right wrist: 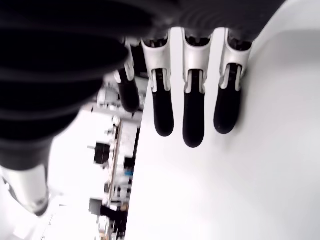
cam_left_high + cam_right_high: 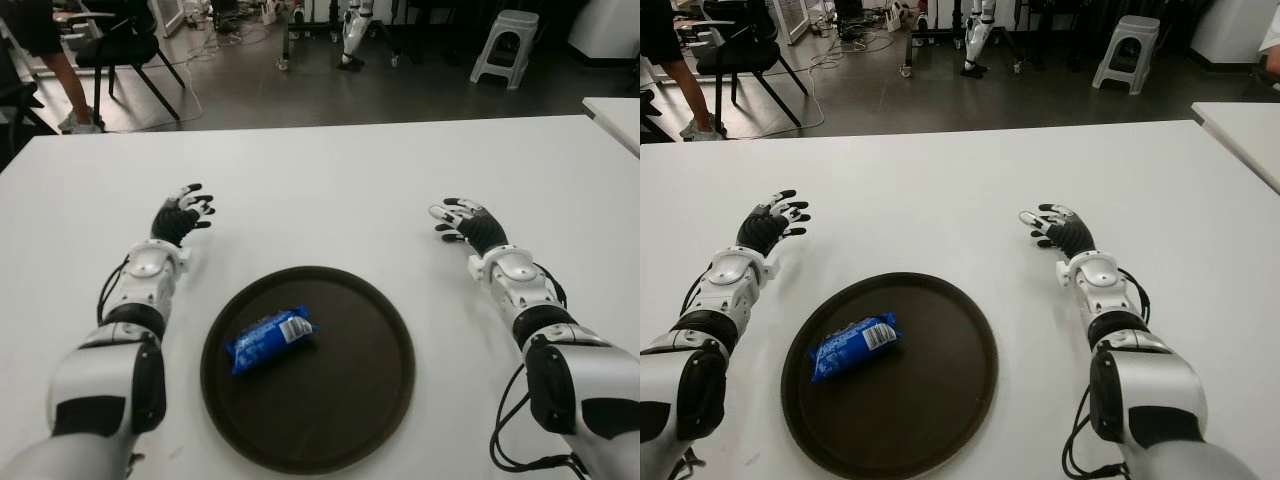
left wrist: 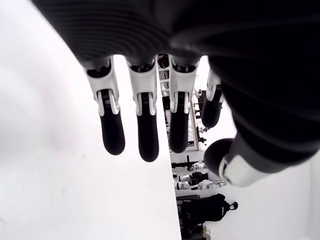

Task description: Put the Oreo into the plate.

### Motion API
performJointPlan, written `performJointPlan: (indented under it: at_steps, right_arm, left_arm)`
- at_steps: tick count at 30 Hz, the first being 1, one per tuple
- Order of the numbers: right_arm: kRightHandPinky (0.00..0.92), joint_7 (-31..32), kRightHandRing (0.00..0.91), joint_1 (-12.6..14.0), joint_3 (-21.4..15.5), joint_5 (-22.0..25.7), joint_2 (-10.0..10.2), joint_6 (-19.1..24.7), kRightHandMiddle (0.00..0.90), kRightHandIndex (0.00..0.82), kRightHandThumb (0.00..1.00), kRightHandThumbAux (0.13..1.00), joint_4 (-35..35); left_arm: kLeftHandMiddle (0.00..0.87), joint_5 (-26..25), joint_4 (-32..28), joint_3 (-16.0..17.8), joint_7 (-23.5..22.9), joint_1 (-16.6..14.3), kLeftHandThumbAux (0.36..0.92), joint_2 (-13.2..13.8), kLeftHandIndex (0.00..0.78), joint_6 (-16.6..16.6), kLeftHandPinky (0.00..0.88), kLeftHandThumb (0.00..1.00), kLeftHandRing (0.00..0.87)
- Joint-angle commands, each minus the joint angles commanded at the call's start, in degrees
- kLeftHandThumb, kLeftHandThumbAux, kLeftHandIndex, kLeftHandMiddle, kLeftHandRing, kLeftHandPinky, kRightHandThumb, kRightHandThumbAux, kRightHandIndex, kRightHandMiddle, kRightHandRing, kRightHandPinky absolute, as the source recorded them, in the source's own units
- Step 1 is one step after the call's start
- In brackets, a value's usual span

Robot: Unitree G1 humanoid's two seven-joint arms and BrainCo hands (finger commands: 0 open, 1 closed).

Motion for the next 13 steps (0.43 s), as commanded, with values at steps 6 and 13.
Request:
performJointPlan:
  at_steps: [6,13]
  right_arm:
    - [0.361,4.1,0.343,0.2,0.0,0.3,-0.1,-0.8,0.314,0.204,0.04,0.542,-0.1]
    - [0.346,6.6,0.33,0.4,0.3,0.1,0.2,-1.5,0.306,0.192,0.044,0.536,-0.1]
  left_arm:
    - [0.264,-0.2,0.1,0.2,-0.2,-0.1,0.645,0.0,0.18,0.1,0.31,0.017,0.279]
    - [0.264,-0.5,0.0,0.5,-0.3,0.0,0.632,-0.1,0.175,-0.3,0.319,0.011,0.282]
